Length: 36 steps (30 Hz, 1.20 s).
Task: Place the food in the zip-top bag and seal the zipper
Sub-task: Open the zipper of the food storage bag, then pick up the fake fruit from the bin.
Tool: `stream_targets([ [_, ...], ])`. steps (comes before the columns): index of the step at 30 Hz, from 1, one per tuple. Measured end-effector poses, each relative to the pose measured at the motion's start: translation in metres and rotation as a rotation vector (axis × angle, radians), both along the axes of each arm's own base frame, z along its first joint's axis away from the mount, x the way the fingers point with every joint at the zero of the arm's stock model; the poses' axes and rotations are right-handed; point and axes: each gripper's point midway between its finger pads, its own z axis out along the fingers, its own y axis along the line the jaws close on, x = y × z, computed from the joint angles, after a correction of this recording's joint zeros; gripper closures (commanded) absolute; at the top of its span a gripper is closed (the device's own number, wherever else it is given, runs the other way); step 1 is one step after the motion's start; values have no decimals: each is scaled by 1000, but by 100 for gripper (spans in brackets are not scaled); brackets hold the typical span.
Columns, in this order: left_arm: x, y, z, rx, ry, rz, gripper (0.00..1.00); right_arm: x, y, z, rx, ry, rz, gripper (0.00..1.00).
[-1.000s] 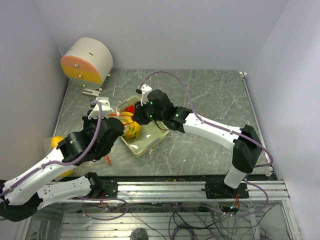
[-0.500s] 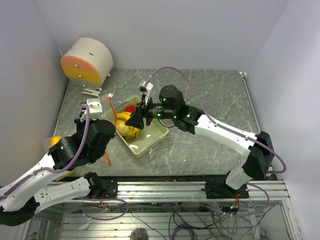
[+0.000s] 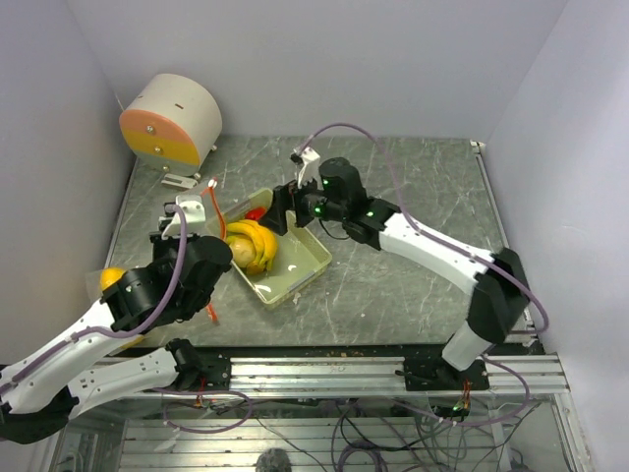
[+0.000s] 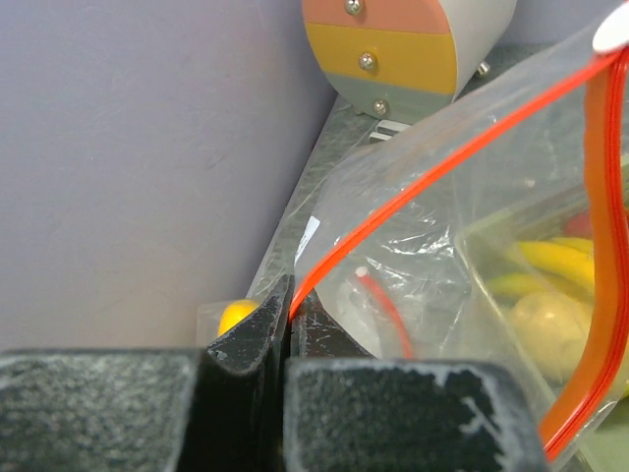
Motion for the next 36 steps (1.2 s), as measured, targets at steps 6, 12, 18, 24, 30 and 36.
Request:
stream_targets([
  [6, 5, -8, -11, 45, 31, 0, 93, 32, 10, -99, -181, 131, -58, 4],
  [12, 6, -9, -13, 46, 31, -1, 93, 48, 28, -150, -258, 193, -56, 4],
  [18, 4, -5, -10, 26, 16, -4, 93, 57, 32, -170, -287, 208, -76, 4],
  [24, 3, -4, -9, 20, 11, -6, 93, 52, 35, -194, -313, 246, -66, 12],
  [30, 3, -5, -9, 23, 14, -7, 93, 52, 38, -198, -313, 253, -74, 53],
  [36, 4, -5, -9, 27, 16, -7, 93, 53, 33, -197, -339, 239, -104, 81],
])
